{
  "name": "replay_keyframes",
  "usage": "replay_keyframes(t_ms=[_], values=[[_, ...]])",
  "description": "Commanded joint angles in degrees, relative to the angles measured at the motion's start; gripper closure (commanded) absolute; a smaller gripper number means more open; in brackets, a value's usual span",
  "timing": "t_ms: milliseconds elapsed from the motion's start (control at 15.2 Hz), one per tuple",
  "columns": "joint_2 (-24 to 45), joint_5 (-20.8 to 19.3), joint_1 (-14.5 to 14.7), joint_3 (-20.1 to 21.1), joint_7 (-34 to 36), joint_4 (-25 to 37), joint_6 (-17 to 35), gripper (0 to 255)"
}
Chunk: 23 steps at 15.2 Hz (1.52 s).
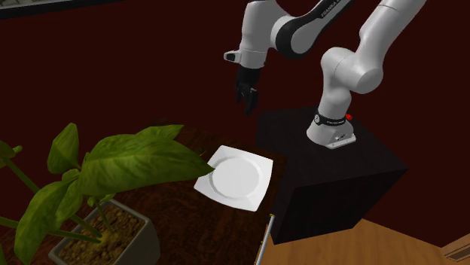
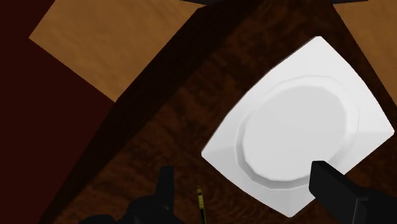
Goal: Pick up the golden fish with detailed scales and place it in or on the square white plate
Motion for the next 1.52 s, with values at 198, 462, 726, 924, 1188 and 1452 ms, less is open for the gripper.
replay_keyframes(t_ms=[198,462,726,924,1188,1452], values=[[13.14,3.03,2.27,-1.01,-4.14,1.16,16.01,0],[24.12,9.34,5.14,-2.27,-10.52,4.77,26.30,0],[34.99,22.41,5.17,0.35,-22.61,10.79,34.01,0],[41.04,28.61,1.59,5.16,-28.95,14.88,37.67,0],[45.15,30.56,-0.75,8.07,-31.07,17.05,39.90,0],[47.80,31.27,-2.08,9.67,-32.05,18.49,41.30,0]])
